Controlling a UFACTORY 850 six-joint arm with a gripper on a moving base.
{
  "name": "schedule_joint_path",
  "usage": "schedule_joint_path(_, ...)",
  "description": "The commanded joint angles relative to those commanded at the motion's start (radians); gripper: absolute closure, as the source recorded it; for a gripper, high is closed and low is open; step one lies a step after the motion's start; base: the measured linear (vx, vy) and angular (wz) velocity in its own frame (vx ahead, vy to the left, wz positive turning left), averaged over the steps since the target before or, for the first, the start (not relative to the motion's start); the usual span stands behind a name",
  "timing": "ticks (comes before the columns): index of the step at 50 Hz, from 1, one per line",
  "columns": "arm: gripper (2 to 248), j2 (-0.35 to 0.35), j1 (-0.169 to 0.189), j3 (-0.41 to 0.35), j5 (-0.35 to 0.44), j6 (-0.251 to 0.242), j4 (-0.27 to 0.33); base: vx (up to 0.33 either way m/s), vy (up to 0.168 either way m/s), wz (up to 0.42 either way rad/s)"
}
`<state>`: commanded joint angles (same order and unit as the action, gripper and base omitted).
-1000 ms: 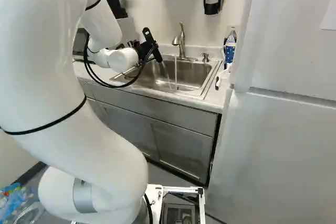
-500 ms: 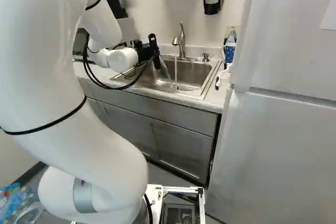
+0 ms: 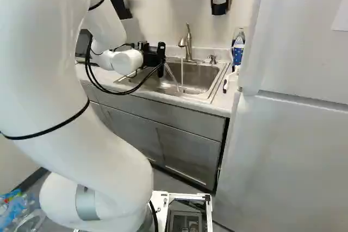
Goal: Rinse the cup and place it in the tray
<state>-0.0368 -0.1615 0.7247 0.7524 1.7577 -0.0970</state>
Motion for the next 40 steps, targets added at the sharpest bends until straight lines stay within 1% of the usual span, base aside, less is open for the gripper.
schedule_joint_path(7, 127, 0.0, 0.0, 0.0, 0.0, 0.074, 0.0, 0.0, 0.0, 0.0)
schedule_joint_path(40, 127, 0.0, 0.0, 0.0, 0.0, 0.074, 0.0, 0.0, 0.0, 0.0)
